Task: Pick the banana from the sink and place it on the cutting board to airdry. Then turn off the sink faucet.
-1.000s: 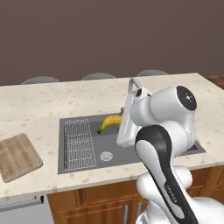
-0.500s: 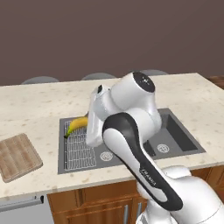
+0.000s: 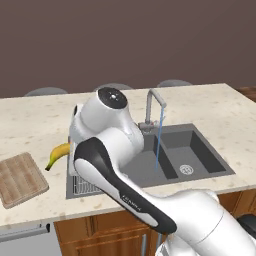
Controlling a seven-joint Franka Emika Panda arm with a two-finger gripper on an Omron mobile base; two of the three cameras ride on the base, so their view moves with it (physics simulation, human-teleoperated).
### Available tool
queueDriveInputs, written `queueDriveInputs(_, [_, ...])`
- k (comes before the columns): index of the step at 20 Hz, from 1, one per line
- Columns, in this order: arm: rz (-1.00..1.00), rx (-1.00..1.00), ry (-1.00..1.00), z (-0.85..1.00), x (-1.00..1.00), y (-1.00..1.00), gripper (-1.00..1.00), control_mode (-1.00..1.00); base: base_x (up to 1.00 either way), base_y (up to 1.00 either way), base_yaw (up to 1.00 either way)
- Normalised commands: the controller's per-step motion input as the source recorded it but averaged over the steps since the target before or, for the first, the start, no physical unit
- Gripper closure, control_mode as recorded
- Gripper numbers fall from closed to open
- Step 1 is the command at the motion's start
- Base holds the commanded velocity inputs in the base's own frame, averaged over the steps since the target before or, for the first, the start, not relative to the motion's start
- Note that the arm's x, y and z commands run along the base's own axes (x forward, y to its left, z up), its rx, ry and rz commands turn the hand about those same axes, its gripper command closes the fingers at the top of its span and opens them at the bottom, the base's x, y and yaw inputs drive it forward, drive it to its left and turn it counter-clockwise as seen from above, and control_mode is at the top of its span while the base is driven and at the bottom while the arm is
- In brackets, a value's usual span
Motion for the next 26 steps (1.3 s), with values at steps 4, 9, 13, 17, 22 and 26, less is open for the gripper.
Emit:
queueDriveInputs(4, [0.00, -0.13, 0.00, -0.21, 0.36, 0.44, 1.00, -1.00, 0.00, 0.00, 0.00])
queueDriveInputs(9, [0.00, -0.05, 0.02, -0.01, 0.32, 0.54, 1.00, -1.00, 0.00, 0.00, 0.00])
queueDriveInputs(13, [0.00, 0.00, 0.01, -0.02, 0.18, 0.49, 1.00, -1.00, 0.00, 0.00, 0.00])
queueDriveInputs(17, [0.01, 0.00, 0.00, -0.15, 0.15, 0.30, 1.00, -1.00, 0.00, 0.00, 0.00])
queueDriveInputs(22, [-0.01, 0.00, -0.02, -0.14, 0.18, 0.10, 1.00, -1.00, 0.00, 0.00, 0.00])
queueDriveInputs(26, [-0.14, 0.02, -0.01, -0.13, 0.13, 0.08, 1.00, -1.00, 0.00, 0.00, 0.00])
